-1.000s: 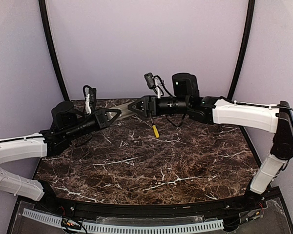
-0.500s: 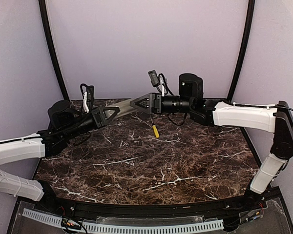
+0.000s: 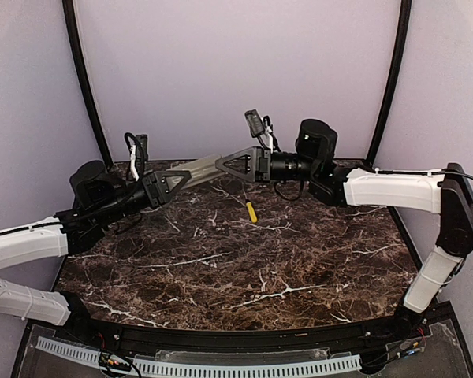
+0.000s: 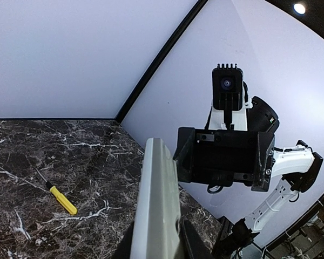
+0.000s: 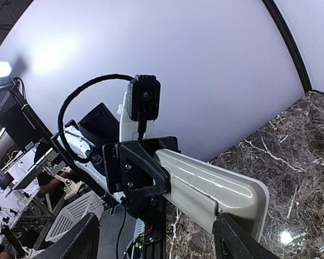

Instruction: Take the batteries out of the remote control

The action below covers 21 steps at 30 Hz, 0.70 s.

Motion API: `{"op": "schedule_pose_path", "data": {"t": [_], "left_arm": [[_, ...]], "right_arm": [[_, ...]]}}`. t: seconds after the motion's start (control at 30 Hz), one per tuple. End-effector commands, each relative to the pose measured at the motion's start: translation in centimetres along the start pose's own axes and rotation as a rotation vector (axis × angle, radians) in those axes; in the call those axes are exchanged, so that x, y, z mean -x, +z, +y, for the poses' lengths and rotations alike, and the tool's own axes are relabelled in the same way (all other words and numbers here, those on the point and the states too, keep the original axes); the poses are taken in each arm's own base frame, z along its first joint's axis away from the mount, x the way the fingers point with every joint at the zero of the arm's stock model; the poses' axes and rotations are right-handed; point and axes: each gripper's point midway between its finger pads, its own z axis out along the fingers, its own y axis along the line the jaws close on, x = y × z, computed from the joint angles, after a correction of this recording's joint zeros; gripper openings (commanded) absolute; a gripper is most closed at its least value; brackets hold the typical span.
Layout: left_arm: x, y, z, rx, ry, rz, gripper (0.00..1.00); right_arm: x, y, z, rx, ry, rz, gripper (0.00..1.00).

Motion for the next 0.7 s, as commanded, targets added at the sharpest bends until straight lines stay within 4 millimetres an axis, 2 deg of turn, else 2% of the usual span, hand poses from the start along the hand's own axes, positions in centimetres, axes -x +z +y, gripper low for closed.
{"op": "schedule_pose_path", "data": {"t": [0.0, 0.23, 0.67], "left_arm": [[1.2, -0.9, -6.9, -0.277, 0.100, -0.010, 0.00], [1.2, -0.8, -6.0, -0.226, 0.110, -0.014, 0.00], [0.9, -0.6, -5.1, -0.186, 0.136, -0.007, 0.00]], "right_arm": [[-4.4, 1.2, 0.2, 0.086, 0.103, 0.123, 0.72], [-4.6, 1.1, -0.4, 0.069, 0.113, 0.123, 0.72], [-4.7, 1.1, -0.1, 0.096, 0.117, 0.129, 0.72]]}}
